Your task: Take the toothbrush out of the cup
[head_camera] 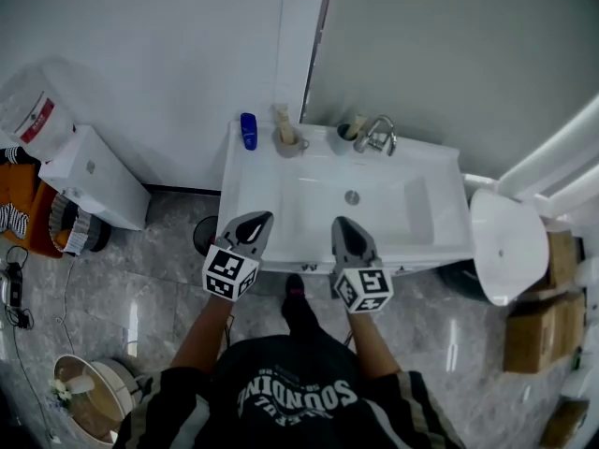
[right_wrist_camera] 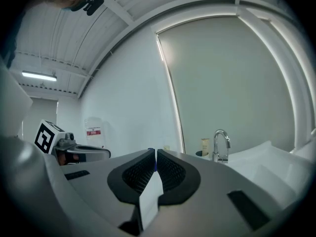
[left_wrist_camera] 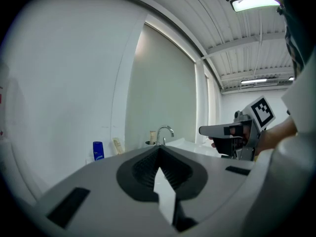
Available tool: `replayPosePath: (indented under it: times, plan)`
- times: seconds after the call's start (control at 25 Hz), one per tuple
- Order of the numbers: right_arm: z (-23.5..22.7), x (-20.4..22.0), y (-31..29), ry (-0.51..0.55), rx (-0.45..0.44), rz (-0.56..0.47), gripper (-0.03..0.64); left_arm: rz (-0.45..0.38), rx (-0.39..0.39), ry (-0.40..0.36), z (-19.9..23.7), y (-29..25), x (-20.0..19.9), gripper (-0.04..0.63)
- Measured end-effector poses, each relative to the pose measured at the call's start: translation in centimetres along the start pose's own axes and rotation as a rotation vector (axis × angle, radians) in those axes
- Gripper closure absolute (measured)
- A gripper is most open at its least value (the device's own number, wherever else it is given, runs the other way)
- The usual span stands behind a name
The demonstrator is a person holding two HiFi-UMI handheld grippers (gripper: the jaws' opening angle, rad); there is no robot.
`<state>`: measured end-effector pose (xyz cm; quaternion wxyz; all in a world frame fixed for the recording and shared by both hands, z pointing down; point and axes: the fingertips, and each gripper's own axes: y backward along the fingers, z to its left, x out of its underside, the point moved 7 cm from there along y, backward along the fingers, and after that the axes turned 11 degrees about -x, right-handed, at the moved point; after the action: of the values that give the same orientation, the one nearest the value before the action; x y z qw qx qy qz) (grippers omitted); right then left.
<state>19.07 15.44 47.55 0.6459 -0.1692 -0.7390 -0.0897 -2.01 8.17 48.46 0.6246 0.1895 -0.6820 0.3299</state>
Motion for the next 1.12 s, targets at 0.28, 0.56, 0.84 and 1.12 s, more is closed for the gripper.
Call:
replayPosePath:
  times: [0.28, 0.56, 0.84, 1.12]
  plan:
    - [-6.3, -2.6, -9.1, 0.007, -0.109, 0.027, 0.617, 0.018, -0.099, 0.039, 3.6, -6.8, -2.3, 0.597]
    - [-8.8, -2.9, -16.5, 0.019, -0.212, 0.081, 0.617, 0.042, -0.185, 0.064, 6.9, -10.4, -2.8, 0.597]
    - [-10.1, -2.3, -20.3, 0.035, -0.264, 0.126, 0.612, 0.062, -0.219, 0.099, 8.2, -12.8, -2.3, 0.597]
    - [-11.0, -0.9, -22.7, 0.028, -0.288, 0.177, 0.542, 0.082, -0.232, 0.118, 8.6, -14.4, -1.6, 0.597]
